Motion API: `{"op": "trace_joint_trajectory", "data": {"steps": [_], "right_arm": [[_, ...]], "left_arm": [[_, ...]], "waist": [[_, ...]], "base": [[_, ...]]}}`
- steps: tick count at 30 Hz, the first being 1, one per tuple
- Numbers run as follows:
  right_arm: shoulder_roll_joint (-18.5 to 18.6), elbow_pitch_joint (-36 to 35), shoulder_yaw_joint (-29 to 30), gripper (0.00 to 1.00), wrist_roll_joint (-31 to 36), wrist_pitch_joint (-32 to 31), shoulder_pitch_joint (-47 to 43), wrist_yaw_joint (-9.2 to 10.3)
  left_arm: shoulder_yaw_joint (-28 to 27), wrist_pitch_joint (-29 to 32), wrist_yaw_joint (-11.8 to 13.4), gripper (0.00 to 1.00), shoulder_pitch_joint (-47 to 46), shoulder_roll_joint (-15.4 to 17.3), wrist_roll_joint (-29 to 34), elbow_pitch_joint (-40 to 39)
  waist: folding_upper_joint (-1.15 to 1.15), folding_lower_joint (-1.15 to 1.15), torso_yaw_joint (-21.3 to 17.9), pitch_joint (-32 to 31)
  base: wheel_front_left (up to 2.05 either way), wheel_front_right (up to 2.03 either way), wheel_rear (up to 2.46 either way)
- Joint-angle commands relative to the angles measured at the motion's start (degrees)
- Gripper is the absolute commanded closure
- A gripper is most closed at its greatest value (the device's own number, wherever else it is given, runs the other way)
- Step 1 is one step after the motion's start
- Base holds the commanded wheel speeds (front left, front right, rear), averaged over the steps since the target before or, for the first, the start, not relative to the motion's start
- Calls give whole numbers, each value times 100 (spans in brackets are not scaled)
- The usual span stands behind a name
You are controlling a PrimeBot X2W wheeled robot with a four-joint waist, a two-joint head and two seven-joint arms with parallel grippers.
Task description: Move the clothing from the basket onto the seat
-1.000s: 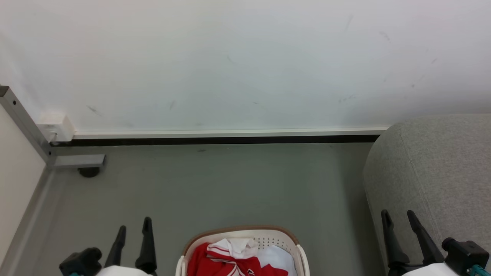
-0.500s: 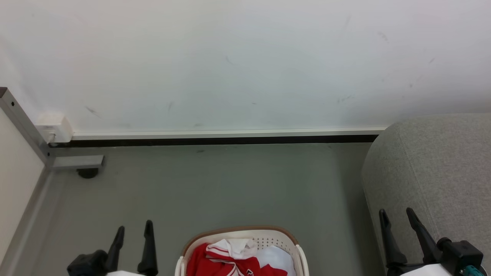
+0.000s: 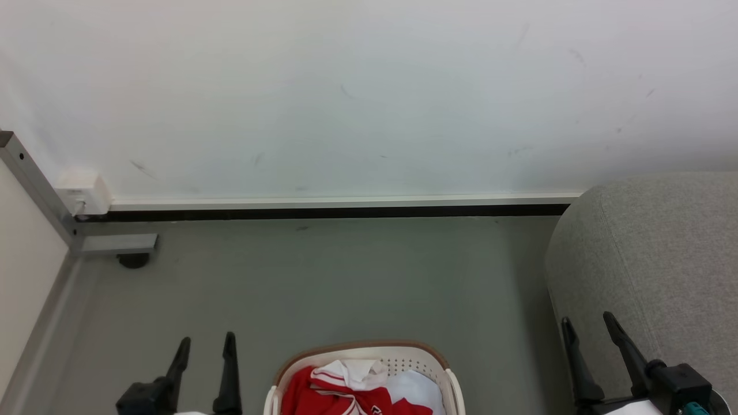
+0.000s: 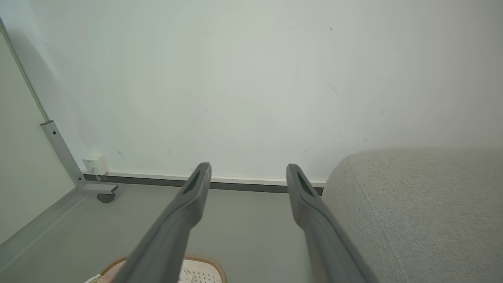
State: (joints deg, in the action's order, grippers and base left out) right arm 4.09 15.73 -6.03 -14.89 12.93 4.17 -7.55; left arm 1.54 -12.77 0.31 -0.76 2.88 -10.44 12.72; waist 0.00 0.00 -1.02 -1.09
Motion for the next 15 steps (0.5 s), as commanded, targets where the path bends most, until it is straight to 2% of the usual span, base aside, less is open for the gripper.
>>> {"op": "trace_joint_trajectory", "data": {"steps": [1,15], "right_arm": [[41,6,-20,0,133,47,61,10],[69,75,-70,0,666,196,39,11]], "left_arm": [[0,-77,6,0,46,57,191,-38],[73,-205,59,0,104,52,798,-57]], "waist": [[0,0,-2,-5],[0,0,-54,-28]], "base": [[0,0,0],[0,0,0]]}}
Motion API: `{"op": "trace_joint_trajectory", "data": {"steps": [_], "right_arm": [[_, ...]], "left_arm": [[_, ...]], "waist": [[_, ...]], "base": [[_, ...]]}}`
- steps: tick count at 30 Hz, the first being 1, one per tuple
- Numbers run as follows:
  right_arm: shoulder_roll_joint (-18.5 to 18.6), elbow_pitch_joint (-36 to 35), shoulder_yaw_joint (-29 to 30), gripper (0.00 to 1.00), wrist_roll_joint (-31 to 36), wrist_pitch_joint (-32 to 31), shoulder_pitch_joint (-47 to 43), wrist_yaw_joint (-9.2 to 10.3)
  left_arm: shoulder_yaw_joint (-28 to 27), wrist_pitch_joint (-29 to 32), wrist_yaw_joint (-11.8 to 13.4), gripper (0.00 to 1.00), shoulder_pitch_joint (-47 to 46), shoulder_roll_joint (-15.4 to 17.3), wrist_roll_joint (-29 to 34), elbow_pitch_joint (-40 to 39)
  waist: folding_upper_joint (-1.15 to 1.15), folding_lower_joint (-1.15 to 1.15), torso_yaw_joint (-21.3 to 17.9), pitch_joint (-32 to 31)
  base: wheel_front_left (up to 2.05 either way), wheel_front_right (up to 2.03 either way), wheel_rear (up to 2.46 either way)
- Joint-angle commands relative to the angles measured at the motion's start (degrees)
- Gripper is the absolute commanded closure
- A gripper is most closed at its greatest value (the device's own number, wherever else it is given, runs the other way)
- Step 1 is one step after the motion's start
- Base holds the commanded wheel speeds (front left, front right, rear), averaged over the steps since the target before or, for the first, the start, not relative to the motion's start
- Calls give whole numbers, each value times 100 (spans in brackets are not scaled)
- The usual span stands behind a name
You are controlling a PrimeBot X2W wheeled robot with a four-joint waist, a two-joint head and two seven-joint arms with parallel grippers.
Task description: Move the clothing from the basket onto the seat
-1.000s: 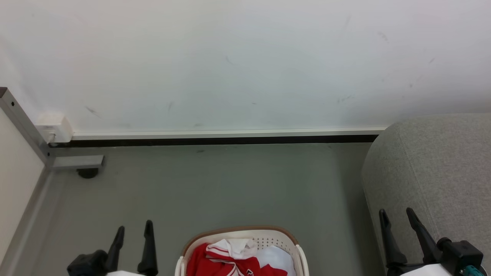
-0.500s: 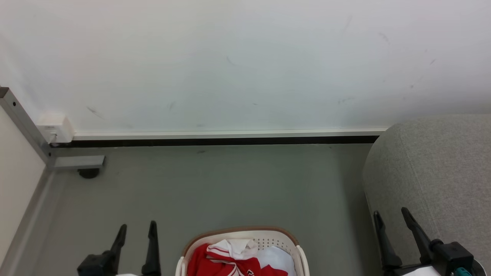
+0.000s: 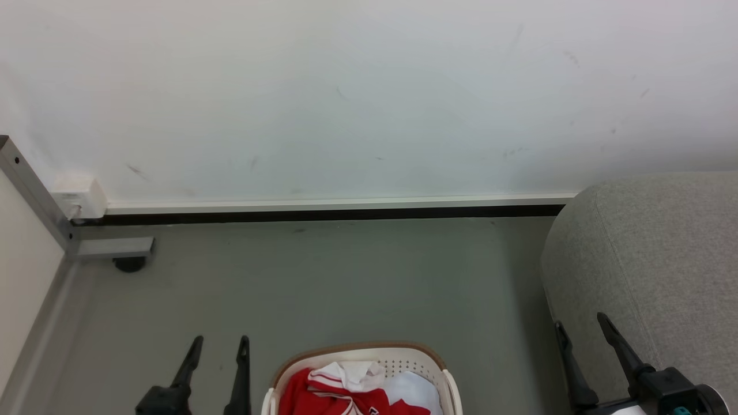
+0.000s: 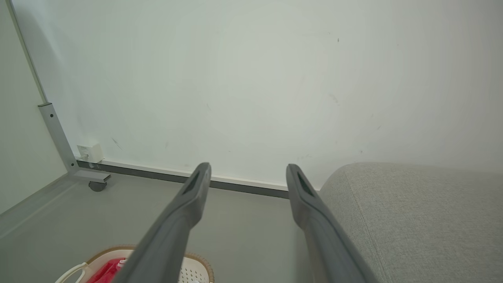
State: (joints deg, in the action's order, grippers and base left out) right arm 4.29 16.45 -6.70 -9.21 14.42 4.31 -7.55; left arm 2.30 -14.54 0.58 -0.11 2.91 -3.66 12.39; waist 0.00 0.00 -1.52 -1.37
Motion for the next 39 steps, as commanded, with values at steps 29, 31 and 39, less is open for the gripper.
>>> {"op": "trace_joint_trajectory", "data": {"steps": [29,31,39], "right_arm": [[-126,-366,-24,0,-509,72,853,12],[-134,-461,-53,0,-563,72,1003,12],[-139,-912,-333,0,-1057,72,1596,12]], "left_arm": [[286,-63,-214,0,-904,69,473,292],[445,-63,-272,0,-1178,89,589,569],[1076,70,-363,0,-2346,197,1131,2467]], "waist": [[0,0,-844,1380],[0,0,-977,1645],[0,0,-1514,2690]], "base": [[0,0,0],[0,0,0],[0,0,0]]}}
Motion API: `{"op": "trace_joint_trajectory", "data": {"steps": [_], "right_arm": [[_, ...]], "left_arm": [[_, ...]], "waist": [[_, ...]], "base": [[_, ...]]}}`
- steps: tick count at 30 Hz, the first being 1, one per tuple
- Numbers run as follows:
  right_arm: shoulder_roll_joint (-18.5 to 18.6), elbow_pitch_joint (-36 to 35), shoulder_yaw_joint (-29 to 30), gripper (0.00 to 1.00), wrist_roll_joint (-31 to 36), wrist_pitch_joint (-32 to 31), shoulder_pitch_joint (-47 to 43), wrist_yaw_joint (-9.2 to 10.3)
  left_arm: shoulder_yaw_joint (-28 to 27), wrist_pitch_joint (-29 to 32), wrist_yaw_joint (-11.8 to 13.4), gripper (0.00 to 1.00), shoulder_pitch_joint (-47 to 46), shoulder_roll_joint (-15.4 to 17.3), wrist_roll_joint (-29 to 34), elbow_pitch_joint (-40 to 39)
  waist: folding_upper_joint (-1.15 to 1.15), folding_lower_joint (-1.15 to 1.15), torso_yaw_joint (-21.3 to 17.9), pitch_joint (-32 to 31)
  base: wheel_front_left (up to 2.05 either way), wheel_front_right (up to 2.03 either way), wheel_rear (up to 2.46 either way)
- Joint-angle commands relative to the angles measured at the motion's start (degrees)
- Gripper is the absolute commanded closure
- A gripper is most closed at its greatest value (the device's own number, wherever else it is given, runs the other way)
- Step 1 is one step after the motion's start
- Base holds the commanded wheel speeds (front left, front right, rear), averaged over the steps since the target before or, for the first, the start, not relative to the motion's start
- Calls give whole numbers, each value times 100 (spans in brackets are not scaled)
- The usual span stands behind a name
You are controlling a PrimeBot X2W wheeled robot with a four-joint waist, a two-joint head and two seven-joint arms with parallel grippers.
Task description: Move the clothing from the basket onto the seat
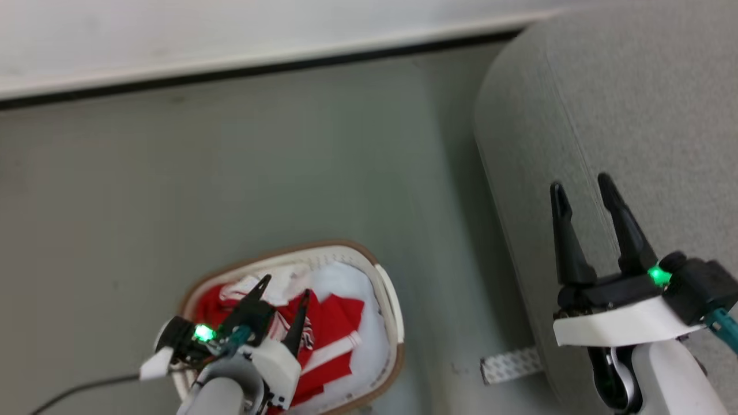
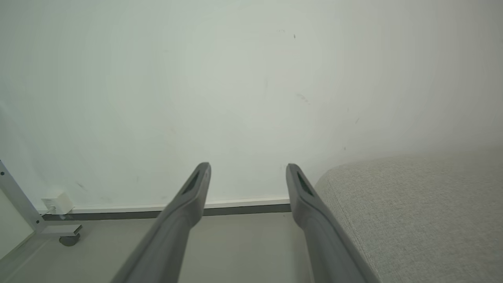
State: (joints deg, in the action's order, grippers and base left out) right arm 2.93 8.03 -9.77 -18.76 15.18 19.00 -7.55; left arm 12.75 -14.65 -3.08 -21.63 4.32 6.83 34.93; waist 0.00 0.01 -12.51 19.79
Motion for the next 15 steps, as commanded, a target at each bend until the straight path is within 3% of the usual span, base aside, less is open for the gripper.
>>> {"op": "trace_joint_trajectory", "data": {"steps": [1,9,15], "right_arm": [[-1,-139,-42,0,-148,-4,188,12],[-1,-527,-110,0,-442,-4,486,12],[-2,-617,-111,0,-512,-4,595,12]], "left_arm": [[65,175,40,0,-339,58,142,451],[67,871,435,0,-1175,229,326,1895],[69,1119,516,0,-1485,369,330,2377]], "waist": [[0,-1,-469,700],[0,-1,-681,1386],[0,-1,-716,1654]], "base": [[0,0,0],[0,0,0],[0,0,0]]}}
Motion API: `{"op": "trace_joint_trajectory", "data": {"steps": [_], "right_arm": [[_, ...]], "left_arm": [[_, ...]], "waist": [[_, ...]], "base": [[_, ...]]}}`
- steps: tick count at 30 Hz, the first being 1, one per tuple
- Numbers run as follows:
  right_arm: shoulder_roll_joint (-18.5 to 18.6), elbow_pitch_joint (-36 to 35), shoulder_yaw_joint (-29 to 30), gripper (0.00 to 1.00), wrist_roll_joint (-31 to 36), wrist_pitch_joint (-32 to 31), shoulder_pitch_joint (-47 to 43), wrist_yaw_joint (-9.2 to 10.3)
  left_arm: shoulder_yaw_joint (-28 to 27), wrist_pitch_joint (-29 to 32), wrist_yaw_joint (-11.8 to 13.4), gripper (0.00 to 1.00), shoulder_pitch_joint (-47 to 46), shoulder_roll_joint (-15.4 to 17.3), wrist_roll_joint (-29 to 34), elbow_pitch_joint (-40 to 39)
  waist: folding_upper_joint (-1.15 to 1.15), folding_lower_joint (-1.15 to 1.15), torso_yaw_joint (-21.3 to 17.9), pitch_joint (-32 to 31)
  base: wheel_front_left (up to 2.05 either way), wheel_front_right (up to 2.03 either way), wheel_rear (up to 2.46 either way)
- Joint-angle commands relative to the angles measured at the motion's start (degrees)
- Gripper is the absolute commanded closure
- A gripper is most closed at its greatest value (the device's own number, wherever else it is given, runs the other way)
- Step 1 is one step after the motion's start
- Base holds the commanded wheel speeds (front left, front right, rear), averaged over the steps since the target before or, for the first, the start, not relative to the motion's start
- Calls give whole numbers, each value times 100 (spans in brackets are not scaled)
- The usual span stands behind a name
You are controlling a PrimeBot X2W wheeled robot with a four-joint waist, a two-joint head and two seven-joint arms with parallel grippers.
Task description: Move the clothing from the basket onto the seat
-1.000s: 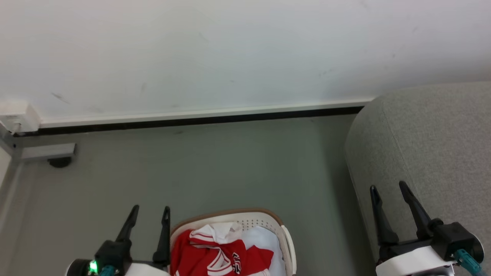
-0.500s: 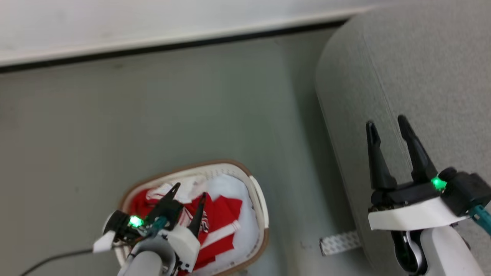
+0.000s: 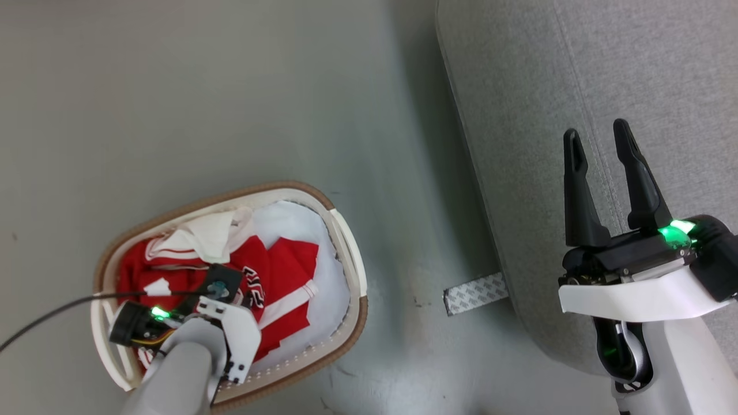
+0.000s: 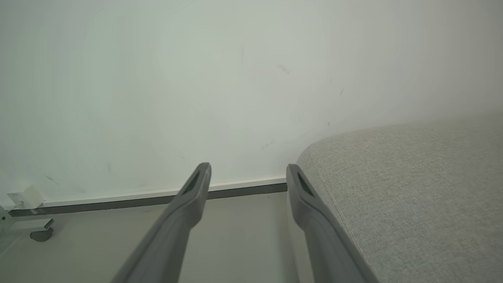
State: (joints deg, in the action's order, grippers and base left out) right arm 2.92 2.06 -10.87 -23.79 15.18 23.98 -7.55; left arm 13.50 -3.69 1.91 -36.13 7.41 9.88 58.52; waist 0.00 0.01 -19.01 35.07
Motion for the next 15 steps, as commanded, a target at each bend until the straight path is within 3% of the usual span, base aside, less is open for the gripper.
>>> {"op": "trace_joint_trajectory", "data": {"steps": [1,11,12,13,14,15], "right_arm": [[-1,-37,-7,0,-27,-4,112,12],[-1,-141,-33,0,-105,-4,315,12],[-1,-152,-29,0,-103,-4,324,12],[-1,-152,-19,0,-99,-4,323,12],[-1,-148,0,0,-95,-4,320,12],[0,-136,27,0,-81,-4,313,12]], "left_arm": [[1,78,3,0,-88,79,23,103],[122,434,-84,0,-649,213,11,688],[123,448,-113,16,-690,218,-15,729],[128,447,-128,71,-721,220,-34,764],[143,426,-144,100,-751,213,-43,797],[155,408,-189,100,-772,184,-63,842]], "waist": [[0,-1,-72,179],[0,-1,-136,720],[0,-1,-139,752],[0,-1,-137,770],[0,-1,-130,781],[0,-1,-107,772]], "base": [[0,0,0],[0,0,0],[0,0,0],[0,0,0],[0,0,0],[0,0,0]]}}
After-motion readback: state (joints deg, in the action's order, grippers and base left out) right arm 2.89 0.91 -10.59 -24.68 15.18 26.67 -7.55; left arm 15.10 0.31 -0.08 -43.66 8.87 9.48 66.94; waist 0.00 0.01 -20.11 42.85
